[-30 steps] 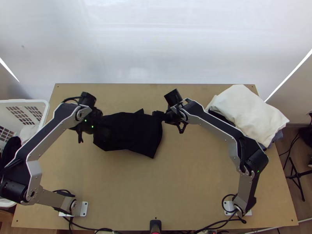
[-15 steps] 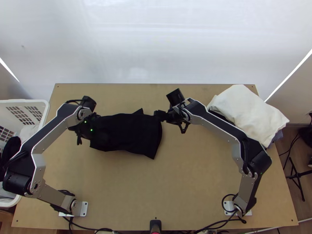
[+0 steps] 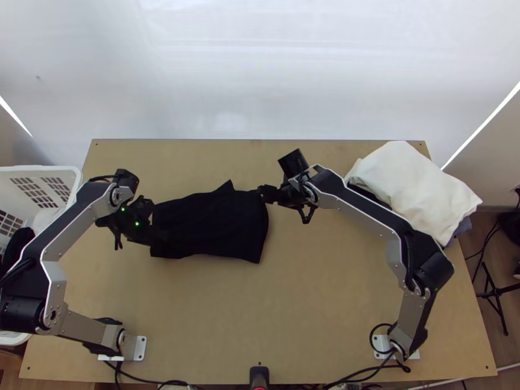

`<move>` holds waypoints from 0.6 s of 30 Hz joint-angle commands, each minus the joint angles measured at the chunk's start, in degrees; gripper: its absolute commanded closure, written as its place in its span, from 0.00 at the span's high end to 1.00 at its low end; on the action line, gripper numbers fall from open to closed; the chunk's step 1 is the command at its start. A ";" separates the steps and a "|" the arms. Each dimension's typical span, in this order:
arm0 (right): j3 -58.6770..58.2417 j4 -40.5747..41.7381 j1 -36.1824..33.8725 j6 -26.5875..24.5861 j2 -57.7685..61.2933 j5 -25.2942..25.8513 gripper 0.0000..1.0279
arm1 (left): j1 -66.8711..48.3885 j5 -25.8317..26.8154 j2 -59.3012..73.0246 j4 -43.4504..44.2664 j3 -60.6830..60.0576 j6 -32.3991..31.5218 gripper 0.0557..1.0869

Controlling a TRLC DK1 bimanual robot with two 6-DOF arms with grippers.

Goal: Fold the t-shirt

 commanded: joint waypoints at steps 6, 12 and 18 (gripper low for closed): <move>10.98 2.45 -0.45 -1.48 11.83 0.34 0.61 | 1.28 0.89 -2.28 0.93 -1.36 0.34 0.94; 16.35 2.45 -0.19 -1.48 15.26 0.34 0.53 | 0.93 0.81 -3.51 -1.09 -0.13 0.34 0.94; 17.75 2.36 0.60 -1.30 15.96 0.51 0.45 | 1.72 0.72 -3.86 -2.50 1.89 0.34 0.94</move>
